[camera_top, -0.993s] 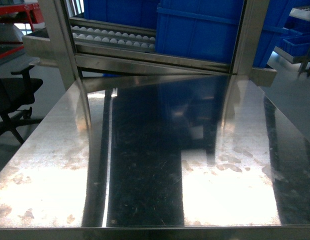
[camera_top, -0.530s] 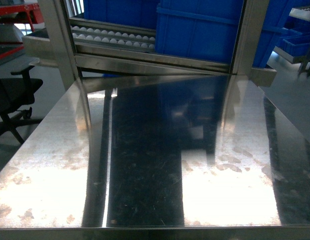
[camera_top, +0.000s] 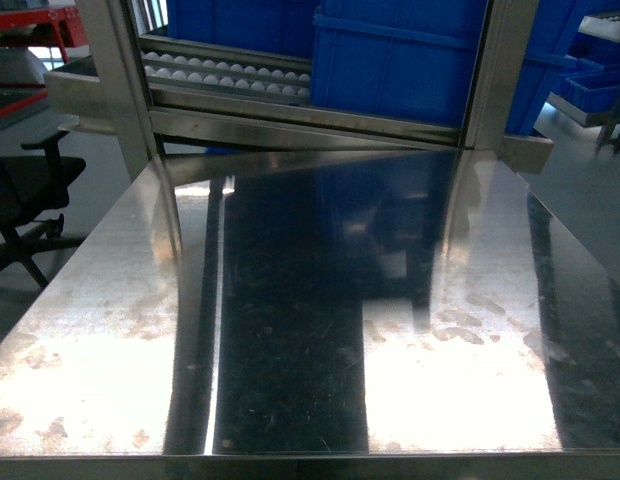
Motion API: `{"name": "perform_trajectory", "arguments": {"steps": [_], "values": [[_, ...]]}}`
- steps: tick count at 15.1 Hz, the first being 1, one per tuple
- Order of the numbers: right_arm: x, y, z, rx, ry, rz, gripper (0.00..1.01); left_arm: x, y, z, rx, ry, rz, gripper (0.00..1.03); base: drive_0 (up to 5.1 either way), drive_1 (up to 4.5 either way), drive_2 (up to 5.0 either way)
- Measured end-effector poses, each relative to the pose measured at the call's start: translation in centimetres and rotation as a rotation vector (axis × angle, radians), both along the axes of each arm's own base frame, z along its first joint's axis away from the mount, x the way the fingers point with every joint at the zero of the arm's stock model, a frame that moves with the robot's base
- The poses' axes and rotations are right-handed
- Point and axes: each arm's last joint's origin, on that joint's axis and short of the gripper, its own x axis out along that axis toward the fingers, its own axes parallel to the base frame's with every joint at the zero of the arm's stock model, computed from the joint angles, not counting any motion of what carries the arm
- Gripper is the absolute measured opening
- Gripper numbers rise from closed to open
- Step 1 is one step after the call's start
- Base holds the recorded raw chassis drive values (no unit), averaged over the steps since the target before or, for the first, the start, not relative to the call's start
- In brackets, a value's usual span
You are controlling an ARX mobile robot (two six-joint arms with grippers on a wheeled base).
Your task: Pick capacitor and pack into box
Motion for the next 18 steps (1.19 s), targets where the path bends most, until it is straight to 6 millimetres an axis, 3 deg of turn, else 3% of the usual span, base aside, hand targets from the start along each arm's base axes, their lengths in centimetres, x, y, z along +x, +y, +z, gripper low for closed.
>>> {"name": "perform_trajectory", "arguments": {"steps": [18], "values": [[0.0, 0.0, 0.01, 0.0, -0.001, 0.0, 0.98, 0.0, 0.0, -0.01, 0.003, 0.001, 0.0, 0.44, 0.0, 0.0, 0.0]]}}
